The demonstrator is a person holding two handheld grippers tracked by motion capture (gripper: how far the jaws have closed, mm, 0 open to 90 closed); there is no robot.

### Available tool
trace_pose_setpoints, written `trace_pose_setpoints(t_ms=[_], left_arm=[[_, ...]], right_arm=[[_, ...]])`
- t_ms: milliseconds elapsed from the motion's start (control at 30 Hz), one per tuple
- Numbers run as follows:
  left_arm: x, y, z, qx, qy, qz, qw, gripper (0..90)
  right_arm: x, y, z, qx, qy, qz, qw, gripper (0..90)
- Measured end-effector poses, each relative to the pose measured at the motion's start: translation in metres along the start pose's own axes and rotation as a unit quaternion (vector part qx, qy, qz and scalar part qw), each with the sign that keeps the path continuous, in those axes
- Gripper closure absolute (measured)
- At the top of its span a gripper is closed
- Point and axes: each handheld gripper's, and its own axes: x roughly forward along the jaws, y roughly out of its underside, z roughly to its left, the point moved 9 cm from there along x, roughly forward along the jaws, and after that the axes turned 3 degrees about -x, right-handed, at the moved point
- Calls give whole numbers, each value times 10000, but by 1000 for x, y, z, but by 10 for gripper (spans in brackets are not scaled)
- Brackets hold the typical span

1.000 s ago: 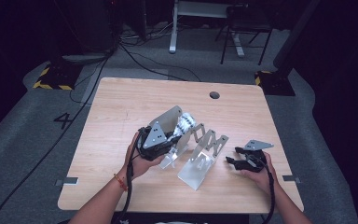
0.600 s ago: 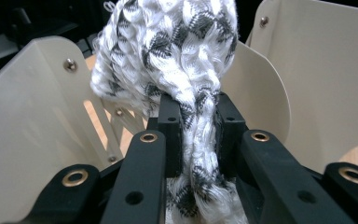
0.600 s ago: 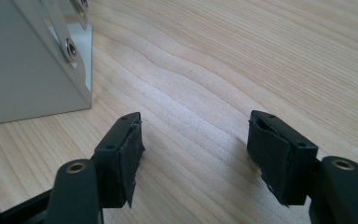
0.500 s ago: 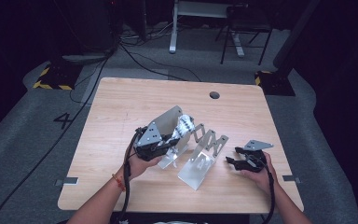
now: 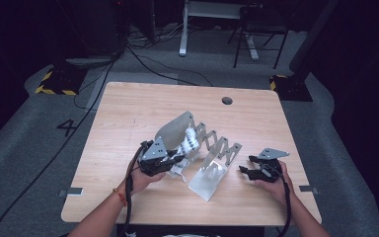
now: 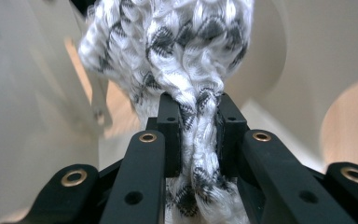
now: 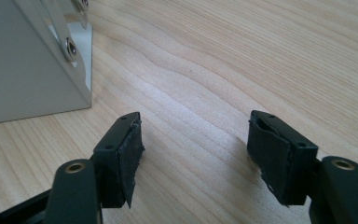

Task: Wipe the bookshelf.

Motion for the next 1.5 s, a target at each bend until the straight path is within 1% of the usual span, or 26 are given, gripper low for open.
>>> trace_pose_setpoints(t_ms=[67, 133, 200, 267, 300, 333, 400, 467, 533, 633, 700, 733, 800, 833, 867, 933, 1000, 1033, 1100, 1200, 1233, 1333, 1433, 1500], left_arm=[[6, 13, 1, 24, -80, 276, 9996, 767], [14, 27, 3, 96, -195, 637, 9977, 766], [21, 36, 7, 102, -298, 867, 9957, 765], [25, 42, 12, 25, -399, 1011, 9941, 763], [27, 44, 14, -1, -424, 1034, 9937, 762], [28, 45, 16, -42, -432, 1021, 9938, 761], [28, 41, 17, -36, -480, 964, 9942, 761], [27, 31, 16, -30, -469, 783, 9958, 761], [24, 16, 13, 46, -491, 520, 9974, 762], [17, -5, 11, 148, -512, 224, 9983, 764], [12, -17, 12, 186, -548, 62, 9983, 764], [8, -24, 13, 173, -560, -62, 9983, 764], [3, -34, 14, 178, -590, -187, 9979, 764], [0, -41, 14, 217, -597, -274, 9976, 764], [-2, -46, 14, 256, -567, -326, 9975, 765], [-3, -55, 12, 323, -591, -381, 9970, 764], [-1, -57, 11, 373, -619, -356, 9968, 764], [1, -56, 11, 380, -642, -321, 9967, 764], [6, -49, 12, 358, -688, -201, 9968, 765], [13, -37, 12, 273, -662, -47, 9974, 766], [16, -30, 12, 245, -636, 42, 9977, 766], [24, -16, 11, 233, -598, 253, 9976, 766], [34, 1, 10, 299, -574, 609, 9960, 765], [40, 12, 12, 336, -580, 847, 9941, 763]], right_arm=[[0, 0, 0, -1, 1, 0, 10000, 358], [0, 0, 0, 1, 4, 0, 10000, 358], [0, 0, 0, 4, 7, 2, 10000, 358], [0, 0, 0, 3, 3, 2, 10000, 358], [0, 0, 0, 0, 3, 1, 10000, 358], [0, 0, 0, 0, 3, 1, 10000, 358], [0, 0, 0, 0, 2, 0, 10000, 358], [0, 0, 0, 0, 0, 1, 10000, 358], [0, 0, 0, 7, 6, 1, 10000, 358], [0, 0, 0, 13, 16, 1, 10000, 358], [0, 0, 0, 14, 18, 5, 10000, 358], [0, 0, 0, 13, 18, 6, 10000, 358], [0, 0, 0, 13, 18, 6, 10000, 358], [0, 0, 0, 12, 17, 6, 10000, 358], [0, 0, 0, 21, 19, 0, 10000, 358], [0, 0, 0, 18, 17, 0, 10000, 358], [0, 0, 0, 11, 16, 4, 10000, 358], [0, 0, 0, 19, 17, 1, 10000, 358], [0, 0, 0, 19, 16, 3, 10000, 358], [0, 0, 0, 25, 19, 5, 10000, 358], [0, 0, 0, 26, 19, 4, 10000, 358], [0, 0, 0, 26, 21, 5, 10000, 358], [0, 0, 0, 29, 27, 6, 10000, 358], [0, 0, 0, 31, 28, 7, 10000, 358]])
